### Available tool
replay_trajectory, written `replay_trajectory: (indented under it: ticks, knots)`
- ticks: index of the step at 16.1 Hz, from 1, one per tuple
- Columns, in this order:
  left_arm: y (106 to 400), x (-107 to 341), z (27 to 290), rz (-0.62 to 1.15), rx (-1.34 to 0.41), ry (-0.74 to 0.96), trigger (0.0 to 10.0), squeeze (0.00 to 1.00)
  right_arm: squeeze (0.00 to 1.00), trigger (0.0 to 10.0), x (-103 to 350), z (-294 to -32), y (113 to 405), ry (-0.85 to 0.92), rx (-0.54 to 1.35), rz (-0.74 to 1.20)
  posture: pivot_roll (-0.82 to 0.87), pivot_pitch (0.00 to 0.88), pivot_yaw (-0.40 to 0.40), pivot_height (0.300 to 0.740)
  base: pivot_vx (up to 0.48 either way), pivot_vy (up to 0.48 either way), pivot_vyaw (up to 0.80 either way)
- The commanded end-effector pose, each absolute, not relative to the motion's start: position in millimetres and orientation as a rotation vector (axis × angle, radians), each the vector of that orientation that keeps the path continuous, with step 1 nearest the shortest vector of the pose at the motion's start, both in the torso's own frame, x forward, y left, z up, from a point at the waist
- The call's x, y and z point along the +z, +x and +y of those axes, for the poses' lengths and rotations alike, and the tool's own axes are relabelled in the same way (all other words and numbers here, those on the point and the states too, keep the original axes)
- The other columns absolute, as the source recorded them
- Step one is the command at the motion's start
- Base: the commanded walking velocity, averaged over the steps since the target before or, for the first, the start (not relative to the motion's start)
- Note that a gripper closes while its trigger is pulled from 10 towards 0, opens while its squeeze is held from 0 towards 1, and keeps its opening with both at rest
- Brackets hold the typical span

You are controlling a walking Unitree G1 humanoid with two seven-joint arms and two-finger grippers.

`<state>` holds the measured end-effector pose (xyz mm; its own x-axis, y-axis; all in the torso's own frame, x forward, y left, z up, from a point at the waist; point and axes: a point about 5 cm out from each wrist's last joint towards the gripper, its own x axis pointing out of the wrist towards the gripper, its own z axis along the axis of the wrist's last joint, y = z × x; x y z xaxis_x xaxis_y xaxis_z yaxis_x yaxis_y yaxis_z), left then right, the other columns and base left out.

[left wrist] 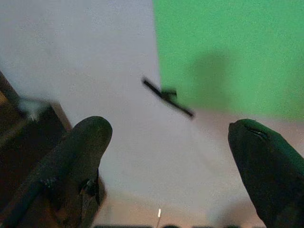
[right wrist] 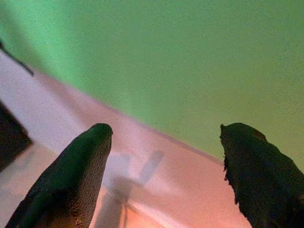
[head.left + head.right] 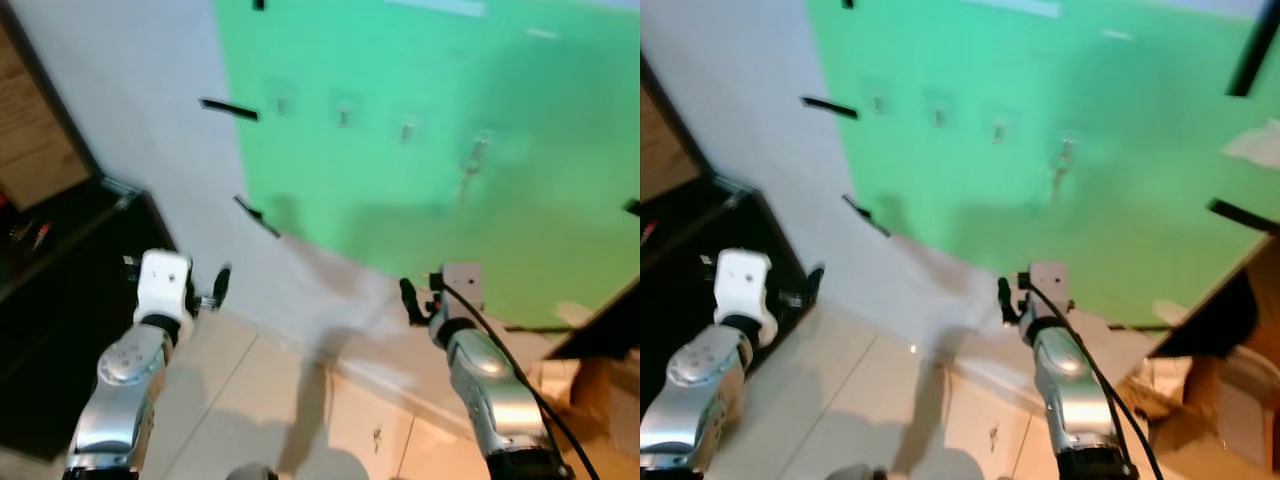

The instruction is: Hang keys on a hook

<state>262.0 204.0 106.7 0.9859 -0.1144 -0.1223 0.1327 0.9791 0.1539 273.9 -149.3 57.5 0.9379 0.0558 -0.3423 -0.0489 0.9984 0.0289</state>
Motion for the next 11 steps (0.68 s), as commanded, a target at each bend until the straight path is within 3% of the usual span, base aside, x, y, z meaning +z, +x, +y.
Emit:
replay_trajectory:
  ticks: [1,4,5,7,10,11]
  knots:
    - [257,110,205,0.1,-0.153,0.151,10.0,1.0,1.0,10.0,62,-147,275,0.029,0.061,0.336,0.05,0.0,0.017,0.74,0.0,0.0,0.8]
    - [254,102,197,0.237,-0.111,0.182,10.0,1.0,1.0,10.0,65,-152,273,0.038,0.006,0.322,0.05,0.0,0.02,0.74,0.0,0.0,0.8]
    - [257,104,195,0.185,-0.106,0.197,10.0,0.6,1.0,10.0,66,-155,274,0.05,-0.015,0.323,0.04,0.0,0.021,0.74,0.0,0.0,0.79]
    - [260,103,193,0.195,-0.114,0.226,10.0,0.44,1.0,10.0,66,-153,273,0.072,0.002,0.322,0.04,0.0,0.022,0.74,0.0,0.0,0.79]
    - [263,105,193,0.206,-0.092,0.224,10.0,0.45,1.0,10.0,69,-150,272,0.076,0.014,0.307,0.04,0.0,0.006,0.74,0.0,0.0,0.79]
    - [264,106,193,0.202,-0.09,0.225,10.0,0.47,1.0,10.0,69,-151,272,0.073,0.002,0.309,0.05,0.0,-0.003,0.74,0.0,0.0,0.0]
